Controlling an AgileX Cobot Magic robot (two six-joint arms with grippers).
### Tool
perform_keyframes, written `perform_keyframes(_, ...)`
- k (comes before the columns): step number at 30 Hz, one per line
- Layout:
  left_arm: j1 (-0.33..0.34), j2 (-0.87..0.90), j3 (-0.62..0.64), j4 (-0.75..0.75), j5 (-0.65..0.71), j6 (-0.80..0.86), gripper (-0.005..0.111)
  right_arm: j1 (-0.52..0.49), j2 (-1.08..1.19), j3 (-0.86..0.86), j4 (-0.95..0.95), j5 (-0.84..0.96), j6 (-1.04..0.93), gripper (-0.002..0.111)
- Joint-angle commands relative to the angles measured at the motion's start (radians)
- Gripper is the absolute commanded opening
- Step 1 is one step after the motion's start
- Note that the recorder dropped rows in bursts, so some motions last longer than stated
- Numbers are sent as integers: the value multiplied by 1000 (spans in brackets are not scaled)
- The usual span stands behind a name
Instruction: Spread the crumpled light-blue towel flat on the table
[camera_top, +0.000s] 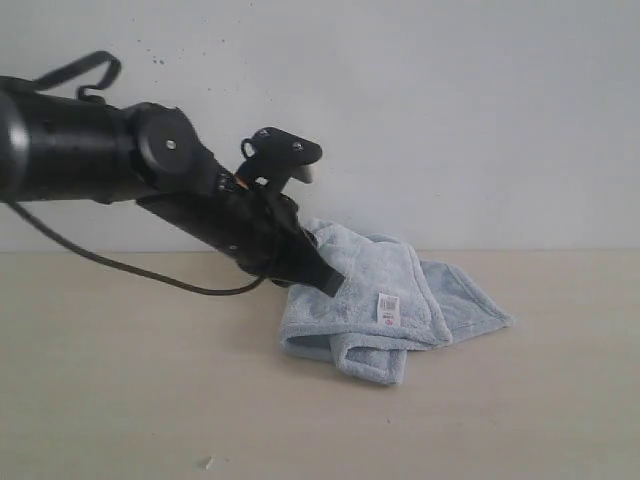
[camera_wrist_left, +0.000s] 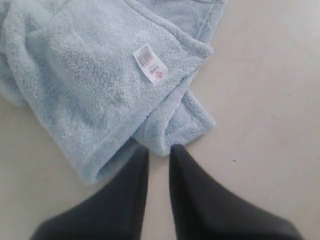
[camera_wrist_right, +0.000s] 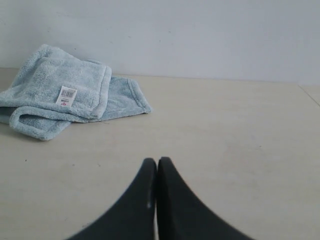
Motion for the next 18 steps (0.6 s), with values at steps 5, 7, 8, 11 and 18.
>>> perform_keyframes(5,-63,235,-241,-15,-27,447,64,1,-4,-2,1,-7,3,0)
perform_keyframes(7,-85,283,-266,-15,-69,546,64,1,-4,-2,1,-7,3,0)
perform_keyframes(8,-93,309,-277,-15,-97,582,64,0,-4,-2,-1,-7,3,0)
perform_keyframes(11,-117,382,-296,-13,-244,668,64,0,-4,-2,-4,-20,3,0)
perform_keyframes(18,-145,464,-316,-6,-395,683,59,0,-4,-2,-4,-28,3,0)
